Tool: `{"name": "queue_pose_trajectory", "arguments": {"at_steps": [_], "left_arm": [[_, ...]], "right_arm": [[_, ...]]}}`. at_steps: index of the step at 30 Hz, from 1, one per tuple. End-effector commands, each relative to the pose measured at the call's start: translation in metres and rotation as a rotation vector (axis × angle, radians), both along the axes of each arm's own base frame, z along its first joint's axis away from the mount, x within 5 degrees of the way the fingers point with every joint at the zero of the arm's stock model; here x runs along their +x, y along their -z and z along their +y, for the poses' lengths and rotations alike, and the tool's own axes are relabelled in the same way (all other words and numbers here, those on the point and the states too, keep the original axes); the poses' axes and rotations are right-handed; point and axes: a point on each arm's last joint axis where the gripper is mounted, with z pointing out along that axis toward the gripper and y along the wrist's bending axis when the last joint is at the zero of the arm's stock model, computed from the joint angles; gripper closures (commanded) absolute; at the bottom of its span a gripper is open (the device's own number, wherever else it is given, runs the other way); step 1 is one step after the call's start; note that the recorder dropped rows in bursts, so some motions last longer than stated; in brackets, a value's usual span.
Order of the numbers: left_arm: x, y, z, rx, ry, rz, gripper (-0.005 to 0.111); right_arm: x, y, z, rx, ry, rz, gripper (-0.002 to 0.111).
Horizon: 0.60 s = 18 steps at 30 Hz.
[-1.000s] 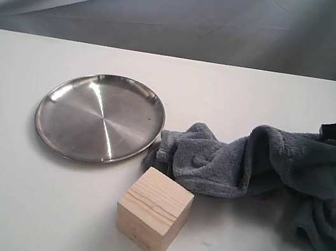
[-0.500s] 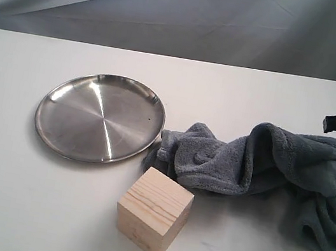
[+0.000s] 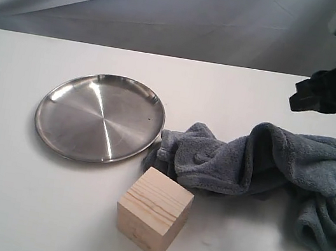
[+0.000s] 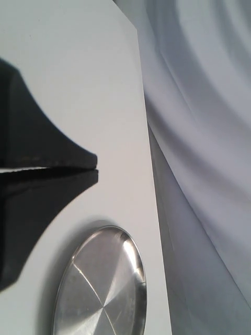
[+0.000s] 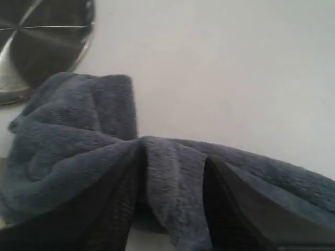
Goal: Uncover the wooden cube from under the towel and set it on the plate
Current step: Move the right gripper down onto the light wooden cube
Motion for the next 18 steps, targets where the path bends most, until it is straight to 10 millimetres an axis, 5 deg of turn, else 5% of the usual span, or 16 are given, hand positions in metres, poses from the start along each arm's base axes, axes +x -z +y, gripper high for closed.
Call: {"name": "queue_pose_trajectory", "arguments": {"at_steps": [1, 5, 9, 14, 18], "left_arm": [[0.0, 0.0, 0.0, 0.001, -0.003, -0.011, 0.107], [0.0, 0.0, 0.0, 0.001, -0.003, -0.011, 0.107], [0.0, 0.0, 0.0, 0.001, -0.003, -0.011, 0.107], [0.0, 0.0, 0.0, 0.001, -0.003, -0.011, 0.107], [0.0, 0.0, 0.0, 0.001, -0.003, -0.011, 0.107]], "right_arm": [[-0.011, -0.004, 0.033, 0.018, -0.151, -0.002, 0.079], [-0.026, -0.002, 0.073, -0.049, -0.324, -0.013, 0.099], [-0.038, -0.001, 0.095, -0.083, -0.433, -0.016, 0.107], [-0.054, 0.001, 0.115, -0.094, -0.542, 0.017, 0.1], [-0.064, 0.0, 0.129, -0.083, -0.59, 0.022, 0.082]]}}
